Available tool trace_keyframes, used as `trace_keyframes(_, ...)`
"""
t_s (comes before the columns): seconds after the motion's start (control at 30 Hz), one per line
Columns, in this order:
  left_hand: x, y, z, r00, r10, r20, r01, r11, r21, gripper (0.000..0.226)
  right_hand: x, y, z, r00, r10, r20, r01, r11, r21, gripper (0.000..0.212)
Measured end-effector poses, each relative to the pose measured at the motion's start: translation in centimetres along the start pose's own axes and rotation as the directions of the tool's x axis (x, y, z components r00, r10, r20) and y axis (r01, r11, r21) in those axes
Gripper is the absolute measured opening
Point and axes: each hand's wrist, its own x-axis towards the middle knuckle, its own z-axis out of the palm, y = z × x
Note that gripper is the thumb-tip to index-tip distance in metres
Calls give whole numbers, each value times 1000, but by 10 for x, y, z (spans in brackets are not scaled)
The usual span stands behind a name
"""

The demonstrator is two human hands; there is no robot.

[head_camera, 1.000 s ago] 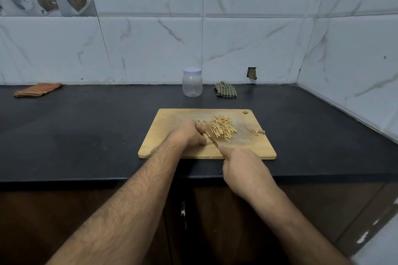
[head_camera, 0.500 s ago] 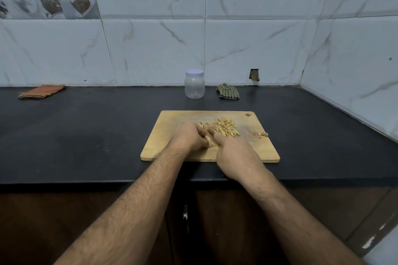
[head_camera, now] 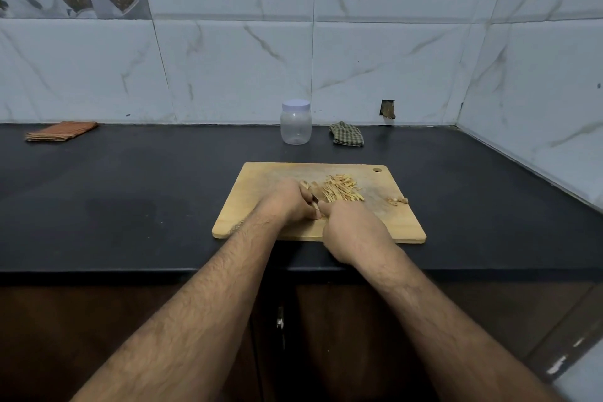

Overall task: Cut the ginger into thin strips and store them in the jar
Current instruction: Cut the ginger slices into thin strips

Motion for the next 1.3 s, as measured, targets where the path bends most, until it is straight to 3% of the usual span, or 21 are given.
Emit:
trace_keyframes(0.1, 1, 1, -1, 1000, -7, 7, 7, 1000, 14, 30, -13, 6, 6, 1000, 3, 10, -3, 1000, -8, 66)
trace_keyframes(0.43, -2, 1, -1, 1000, -8, 1, 8, 1000, -27, 38, -30, 19, 10, 1000, 31, -4, -31, 999, -37, 65)
trace_keyframes(0.73, -4, -5, 4, 996, -29, -85, 24, 998, -59, 48, -13, 14, 6, 996, 36, -82, -28, 994, 102, 64)
trace_keyframes(1.03, -1, -10, 9, 994, -29, -110, 19, 996, -91, 30, -2, 7, 7, 999, 13, -48, -7, 992, 128, 57)
trace_keyframes(1.3, 7, -7, 6, 993, -33, -116, 30, 999, -29, 11, 0, 6, 3, 999, 38, -15, -35, 990, 134, 63)
